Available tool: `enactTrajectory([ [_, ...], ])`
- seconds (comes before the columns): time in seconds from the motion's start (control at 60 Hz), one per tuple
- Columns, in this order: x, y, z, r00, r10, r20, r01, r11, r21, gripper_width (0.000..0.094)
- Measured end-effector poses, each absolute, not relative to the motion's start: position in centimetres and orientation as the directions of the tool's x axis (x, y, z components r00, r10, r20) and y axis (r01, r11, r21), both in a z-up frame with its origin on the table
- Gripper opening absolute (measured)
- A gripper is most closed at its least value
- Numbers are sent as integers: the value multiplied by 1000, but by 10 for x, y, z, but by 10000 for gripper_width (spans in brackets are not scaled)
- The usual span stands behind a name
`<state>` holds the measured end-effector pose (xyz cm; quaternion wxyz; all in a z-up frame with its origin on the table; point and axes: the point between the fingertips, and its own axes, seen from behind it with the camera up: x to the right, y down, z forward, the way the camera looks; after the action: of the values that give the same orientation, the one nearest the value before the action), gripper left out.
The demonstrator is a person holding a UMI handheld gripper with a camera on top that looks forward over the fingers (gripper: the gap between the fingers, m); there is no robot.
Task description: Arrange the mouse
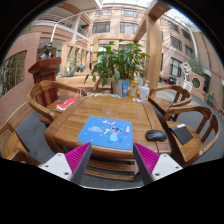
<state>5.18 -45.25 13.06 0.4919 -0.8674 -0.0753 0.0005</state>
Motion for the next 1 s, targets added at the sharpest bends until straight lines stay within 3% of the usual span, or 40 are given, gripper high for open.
enactTrajectory([
  [0.167, 148, -431, 82, 997, 55, 63, 83, -565, -821, 853],
  [0.433, 271, -375, 48, 986, -60, 155, 92, -577, -812, 851],
  [0.717, 317, -317, 11, 976, -79, 203, 113, -615, -780, 850],
  [1.0, 317, -274, -1, 975, -24, 219, 161, -601, -783, 852],
])
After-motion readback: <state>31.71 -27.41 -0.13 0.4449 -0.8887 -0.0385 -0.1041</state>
